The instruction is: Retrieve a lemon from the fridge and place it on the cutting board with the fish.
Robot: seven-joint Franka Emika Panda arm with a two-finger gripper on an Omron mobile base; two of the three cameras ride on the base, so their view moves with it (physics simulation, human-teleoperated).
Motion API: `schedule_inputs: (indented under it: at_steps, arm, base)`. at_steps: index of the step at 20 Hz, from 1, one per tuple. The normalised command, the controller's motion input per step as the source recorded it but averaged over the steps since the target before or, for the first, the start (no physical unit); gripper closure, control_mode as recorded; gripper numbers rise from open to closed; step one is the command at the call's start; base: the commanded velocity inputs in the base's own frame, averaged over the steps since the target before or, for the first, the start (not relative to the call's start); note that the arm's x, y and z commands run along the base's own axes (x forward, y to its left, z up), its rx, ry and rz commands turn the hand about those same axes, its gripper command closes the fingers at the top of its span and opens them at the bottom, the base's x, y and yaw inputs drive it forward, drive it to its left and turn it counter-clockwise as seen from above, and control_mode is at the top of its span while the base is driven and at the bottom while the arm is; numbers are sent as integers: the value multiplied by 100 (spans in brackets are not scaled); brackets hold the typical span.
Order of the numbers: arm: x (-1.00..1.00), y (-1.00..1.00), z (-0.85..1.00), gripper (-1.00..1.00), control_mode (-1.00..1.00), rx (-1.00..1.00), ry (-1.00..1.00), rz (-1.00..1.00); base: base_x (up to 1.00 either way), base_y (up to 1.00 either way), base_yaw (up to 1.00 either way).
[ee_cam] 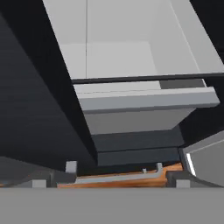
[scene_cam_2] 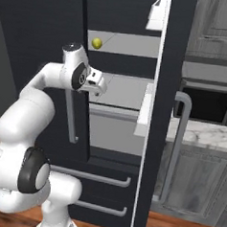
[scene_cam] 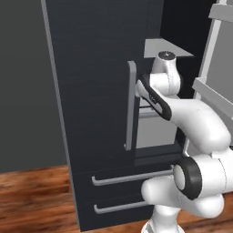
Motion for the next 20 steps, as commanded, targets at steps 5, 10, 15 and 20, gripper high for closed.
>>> schedule_inputs:
  at_steps: [5,10,15,20]
  arm:
    - [-27,53,45,-100,-100,12,-37,-15]
    - [-4,19,34,-100,-100,0,-16,0]
    - [26,16,5,-100,-100,0,-1,0]
    - [10,35,0,-100,-100,0,0,2]
  base:
    - [0,0,0]
    - [0,0,0]
    - [0,0,0]
    - [0,0,0]
